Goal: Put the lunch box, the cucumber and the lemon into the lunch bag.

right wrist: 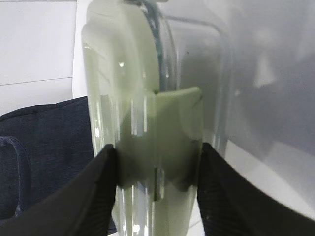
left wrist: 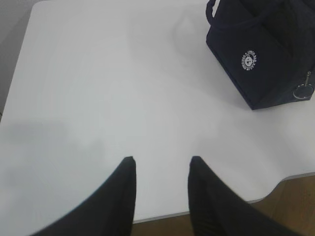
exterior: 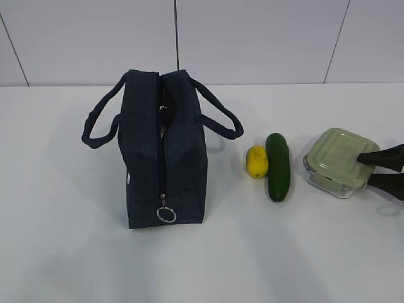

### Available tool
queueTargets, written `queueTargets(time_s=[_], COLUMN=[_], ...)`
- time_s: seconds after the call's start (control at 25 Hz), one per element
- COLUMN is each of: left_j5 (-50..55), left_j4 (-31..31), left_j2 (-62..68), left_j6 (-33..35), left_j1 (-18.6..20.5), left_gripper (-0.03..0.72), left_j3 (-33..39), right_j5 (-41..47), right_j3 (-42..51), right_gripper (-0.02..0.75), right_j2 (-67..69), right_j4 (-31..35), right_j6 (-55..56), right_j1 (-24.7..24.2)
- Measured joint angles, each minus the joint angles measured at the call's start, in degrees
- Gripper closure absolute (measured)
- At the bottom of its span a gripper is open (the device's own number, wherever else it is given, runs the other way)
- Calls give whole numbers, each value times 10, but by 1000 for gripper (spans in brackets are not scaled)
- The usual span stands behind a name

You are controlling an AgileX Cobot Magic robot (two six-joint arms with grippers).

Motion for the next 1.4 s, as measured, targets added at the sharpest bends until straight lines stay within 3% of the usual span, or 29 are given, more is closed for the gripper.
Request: queueTargets(time_s=[1.08,1.4], left_j5=[-18,-34], left_j4=[4,4], left_j2=[1,109], left_j6=[0,0], left_j1=[0,0], left_gripper=[447,448], left_j3=[-14,-36], right_j5=[0,-1], right_j3=[0,0], right_gripper=[369,369], right_j2=[0,0], right_j4=[5,5], right_j6=[3,4], right_j1=[0,0])
